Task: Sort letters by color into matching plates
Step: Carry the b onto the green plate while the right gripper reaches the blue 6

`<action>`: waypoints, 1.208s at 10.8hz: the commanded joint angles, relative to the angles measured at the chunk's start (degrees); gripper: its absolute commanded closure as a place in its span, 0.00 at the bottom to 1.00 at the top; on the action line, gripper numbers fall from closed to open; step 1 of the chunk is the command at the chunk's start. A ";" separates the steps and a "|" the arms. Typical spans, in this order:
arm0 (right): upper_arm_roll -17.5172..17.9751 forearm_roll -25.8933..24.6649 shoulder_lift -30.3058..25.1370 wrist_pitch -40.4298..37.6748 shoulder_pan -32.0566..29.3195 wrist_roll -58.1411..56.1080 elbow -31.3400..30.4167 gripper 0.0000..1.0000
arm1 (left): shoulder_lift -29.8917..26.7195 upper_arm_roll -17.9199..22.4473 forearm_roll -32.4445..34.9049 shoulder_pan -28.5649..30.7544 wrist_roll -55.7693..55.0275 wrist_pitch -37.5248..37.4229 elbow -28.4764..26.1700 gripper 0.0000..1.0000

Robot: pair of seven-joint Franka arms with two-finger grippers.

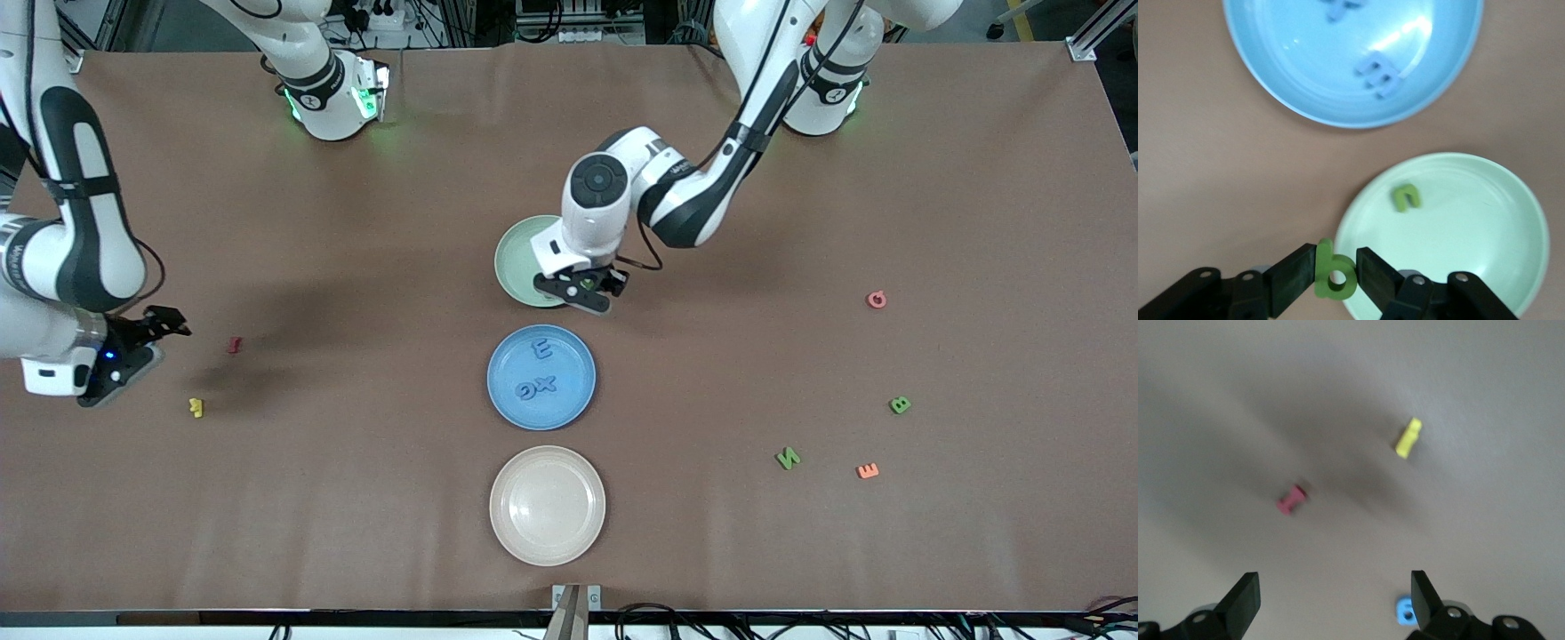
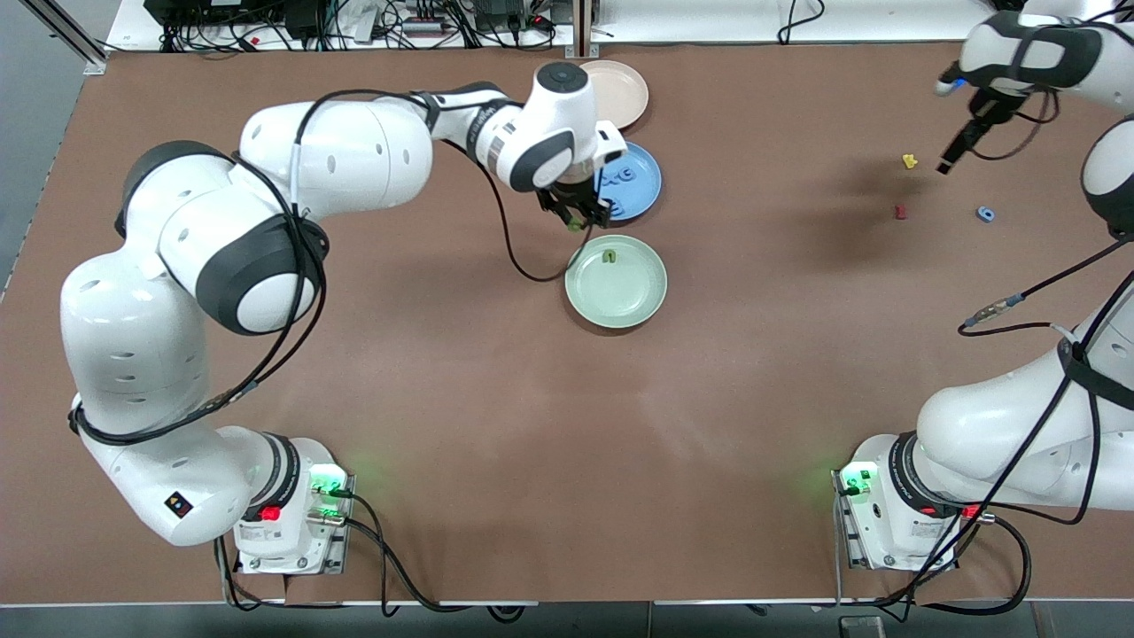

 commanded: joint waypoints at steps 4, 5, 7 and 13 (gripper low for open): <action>1.70 -2.95 -0.35 10.37 -9.63 -14.30 -5.68 0.00 | -0.67 -0.50 -0.97 -5.68 -11.32 -1.24 1.13 1.00; 1.70 -4.44 0.34 12.84 -10.59 -14.57 -6.65 0.00 | -0.93 -0.50 -0.97 -5.59 -11.33 -1.58 1.22 1.00; 1.70 -4.90 1.84 17.23 -11.83 -16.41 -7.80 0.00 | -1.46 -0.41 -0.89 -5.07 -11.07 -3.60 2.01 1.00; 2.93 -4.90 6.41 28.49 -15.17 -18.61 -10.44 0.00 | -3.21 0.82 2.36 0.11 -6.85 -10.72 3.15 0.00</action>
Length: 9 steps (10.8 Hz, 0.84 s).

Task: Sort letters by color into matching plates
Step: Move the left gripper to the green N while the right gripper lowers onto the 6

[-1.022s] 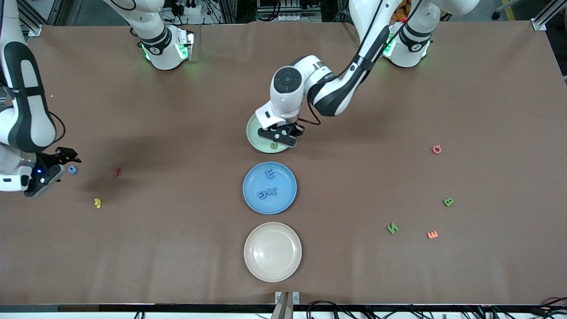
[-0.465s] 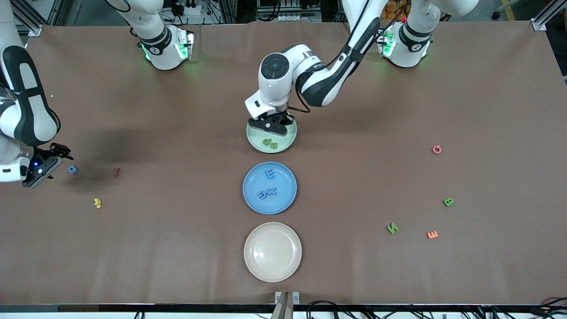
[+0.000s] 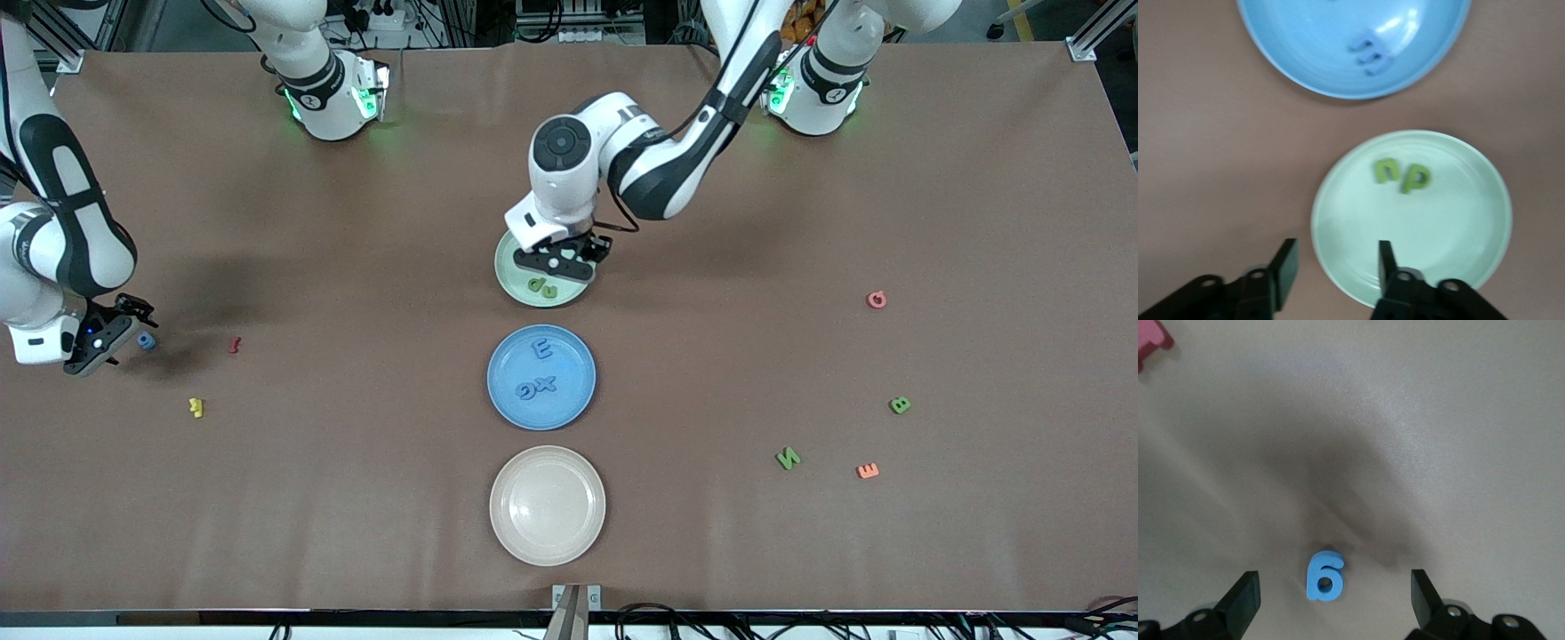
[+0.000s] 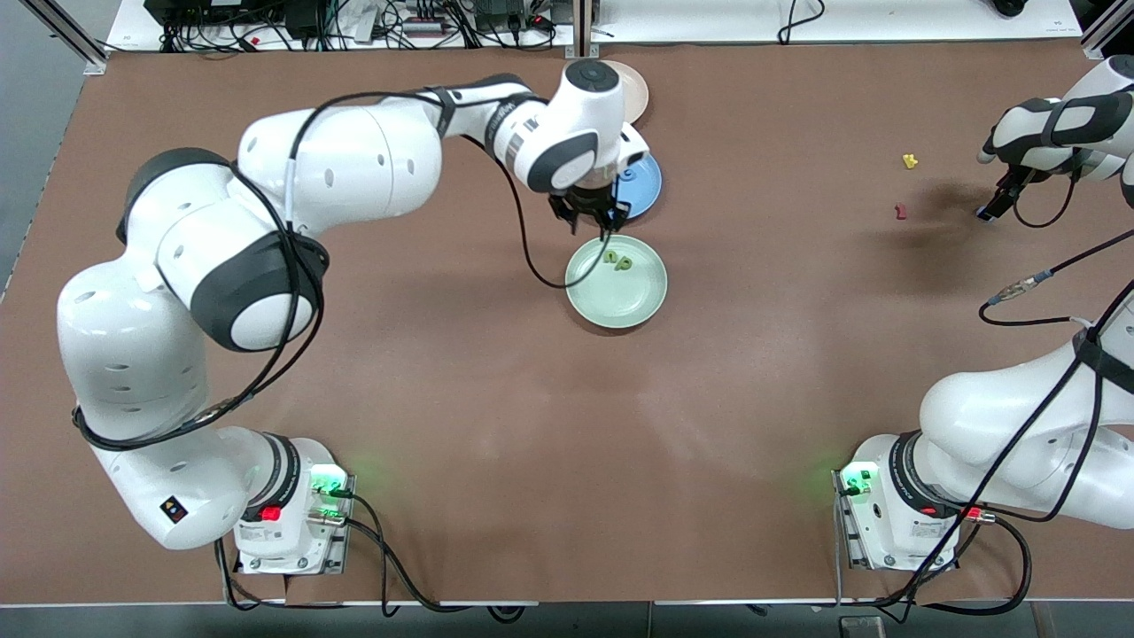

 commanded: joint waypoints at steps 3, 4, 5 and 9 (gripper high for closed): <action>1.64 -1.00 0.91 6.58 -3.50 -4.43 -2.66 0.00 | -2.14 0.58 6.18 8.71 2.38 -8.43 0.67 0.00; 1.90 -1.00 1.26 7.72 -4.20 -6.19 -2.83 0.01 | -3.10 0.40 6.03 12.21 2.56 -8.62 0.67 0.00; 3.12 -0.92 1.52 8.34 -5.51 -7.60 -3.01 0.17 | -3.90 0.23 6.03 14.94 2.91 -8.71 0.32 0.00; 4.89 -0.91 2.23 10.01 -7.46 -8.05 -3.80 0.24 | -3.38 0.40 6.55 27.42 8.87 -7.66 0.50 0.00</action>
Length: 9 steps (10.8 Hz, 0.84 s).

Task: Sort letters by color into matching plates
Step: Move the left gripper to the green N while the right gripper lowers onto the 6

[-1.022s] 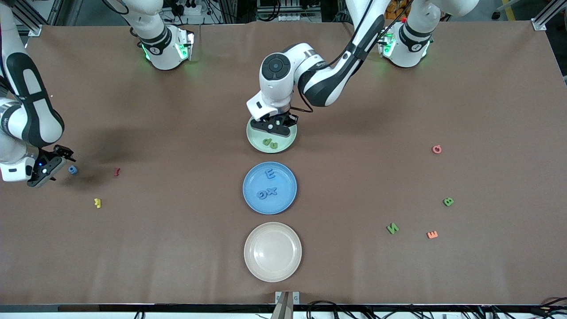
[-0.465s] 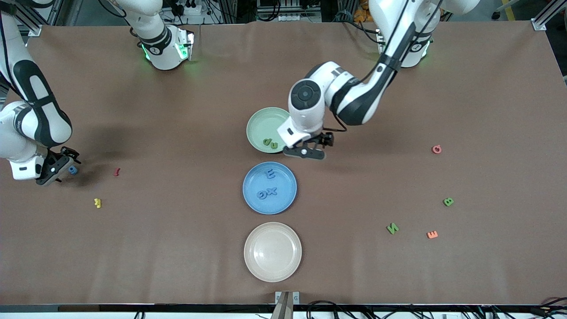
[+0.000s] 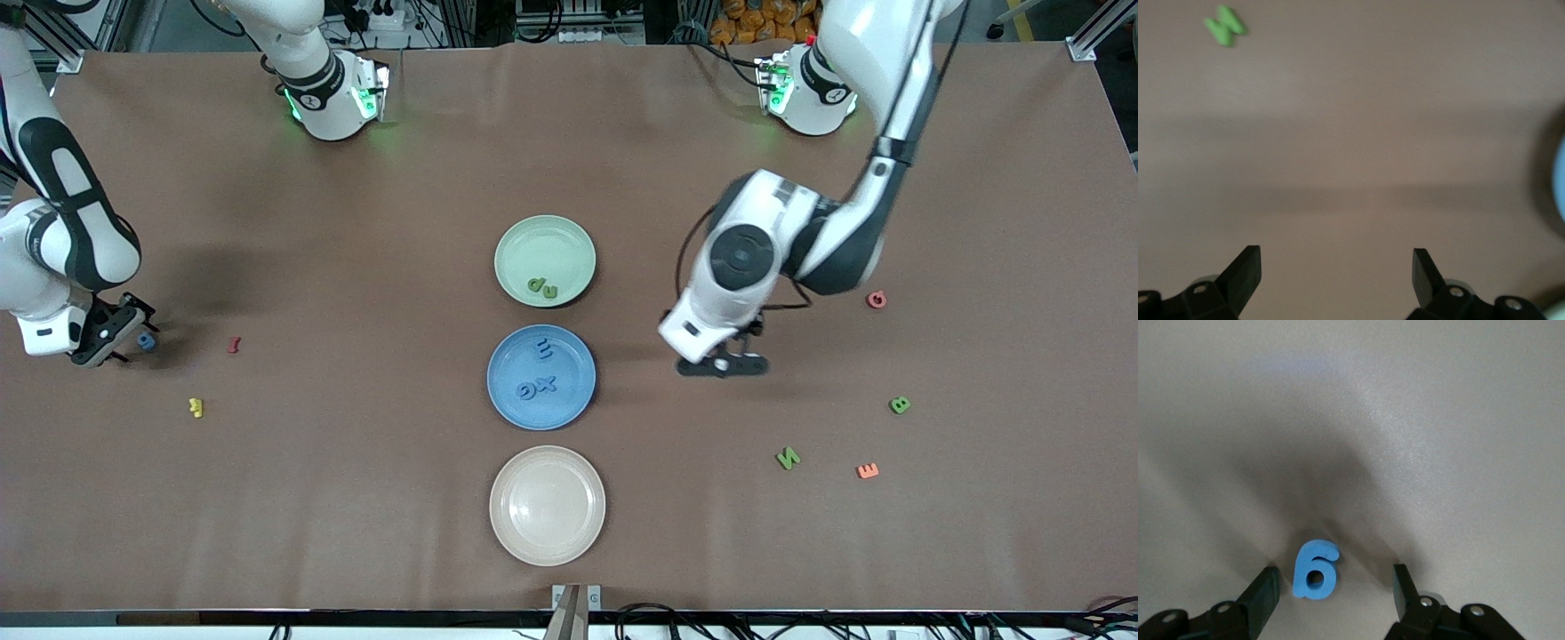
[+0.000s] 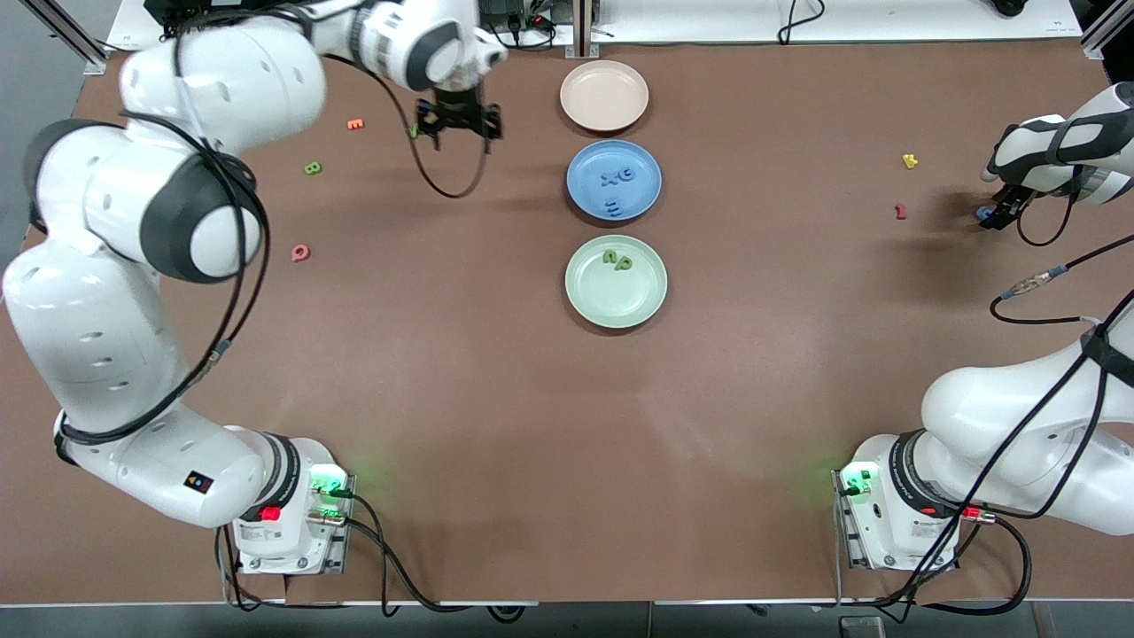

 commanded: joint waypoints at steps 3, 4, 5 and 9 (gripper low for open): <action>1.65 -0.66 0.48 2.79 -1.72 -1.31 -1.46 0.43 | 1.51 -0.76 1.17 13.66 6.37 6.12 0.00 0.00; 1.74 -0.57 0.48 2.79 -1.72 -1.14 -1.46 0.46 | 3.00 -0.76 0.91 14.29 5.85 8.32 0.00 0.00; 1.74 -0.40 0.48 2.79 -1.63 -1.14 -1.46 0.46 | 4.59 -0.59 0.82 14.99 4.71 9.65 0.53 0.00; 3.67 0.21 0.48 2.88 -1.81 -0.17 -1.37 0.49 | 11.53 -0.24 0.56 17.28 -4.58 9.66 7.10 0.00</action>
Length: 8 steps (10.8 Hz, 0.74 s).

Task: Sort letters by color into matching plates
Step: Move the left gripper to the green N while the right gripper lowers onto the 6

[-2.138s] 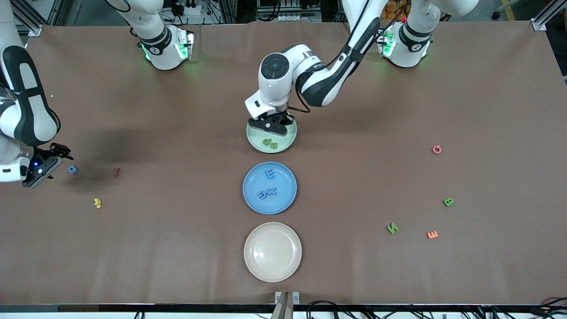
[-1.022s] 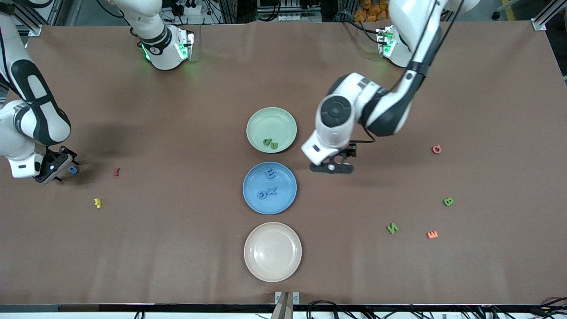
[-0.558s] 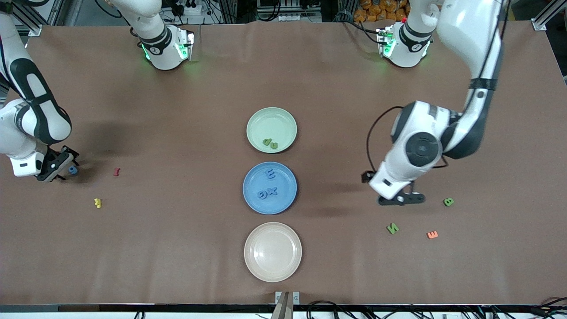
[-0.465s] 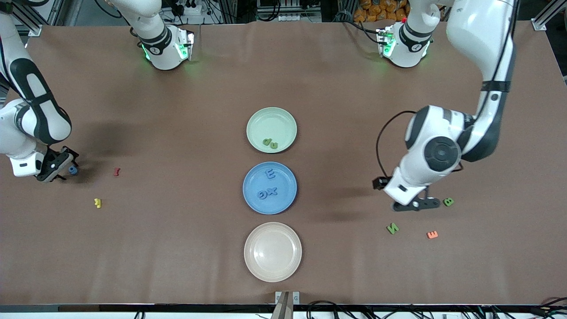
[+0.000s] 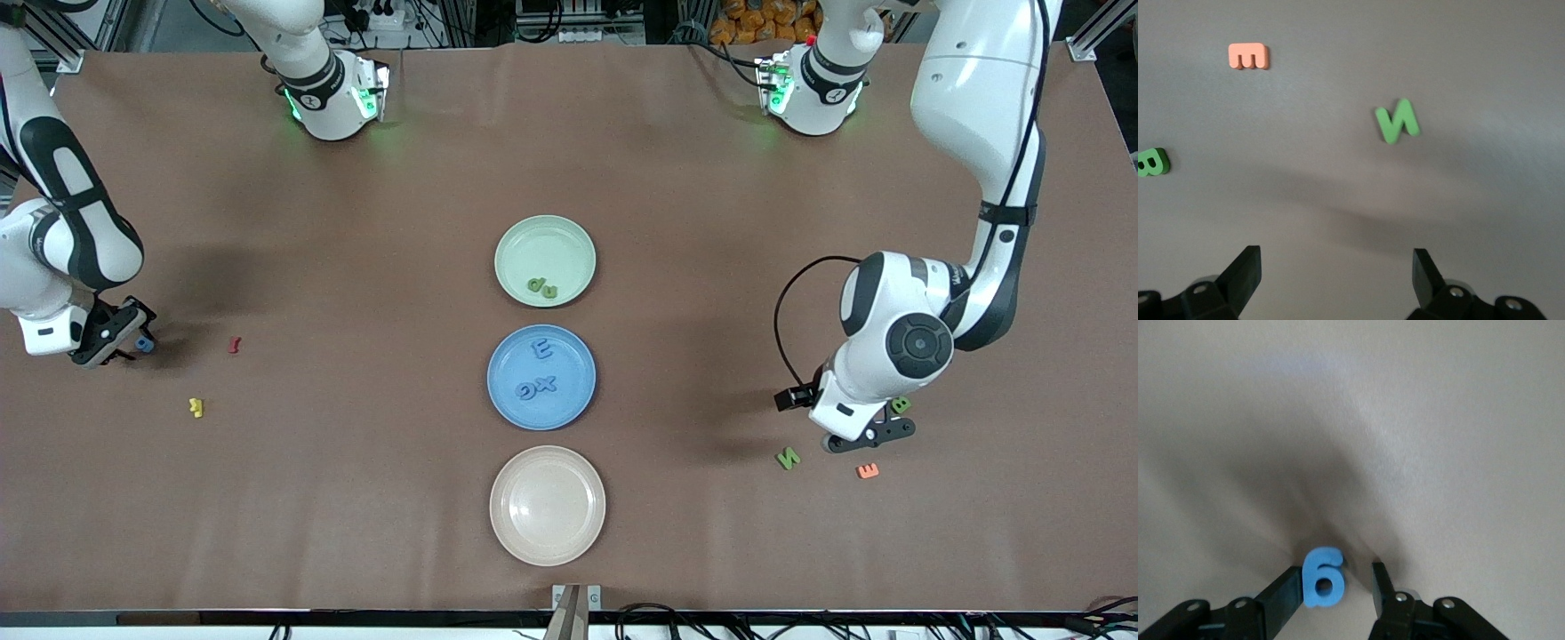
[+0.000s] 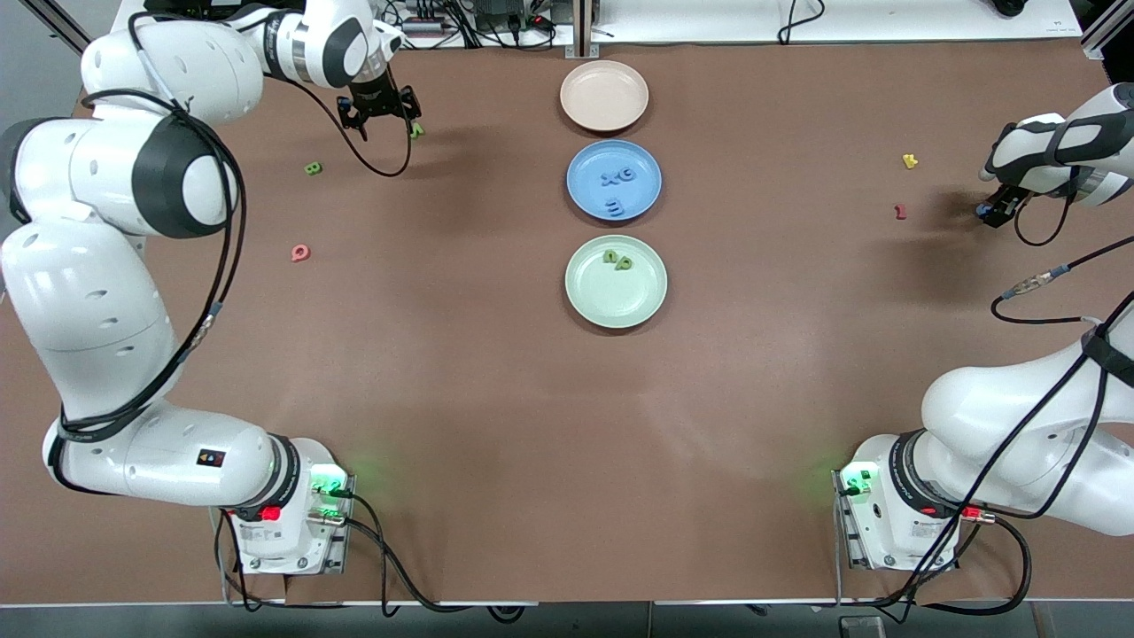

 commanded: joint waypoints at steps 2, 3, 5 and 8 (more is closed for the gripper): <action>3.04 1.13 0.55 1.11 -1.17 0.38 -0.94 0.47 | 6.61 0.92 0.46 0.58 -8.79 1.13 7.71 0.00; 3.57 1.13 0.56 1.11 -1.26 0.38 -0.85 0.47 | 7.84 1.54 0.38 0.49 -10.19 4.10 7.88 0.00; 3.57 1.13 0.56 1.11 -1.78 0.30 -0.94 0.47 | 10.82 1.64 0.46 0.40 -15.36 9.91 8.50 0.00; 3.66 1.04 0.47 1.11 -2.92 -0.31 -1.03 0.44 | 12.85 1.55 0.20 0.40 -18.98 10.37 10.52 0.00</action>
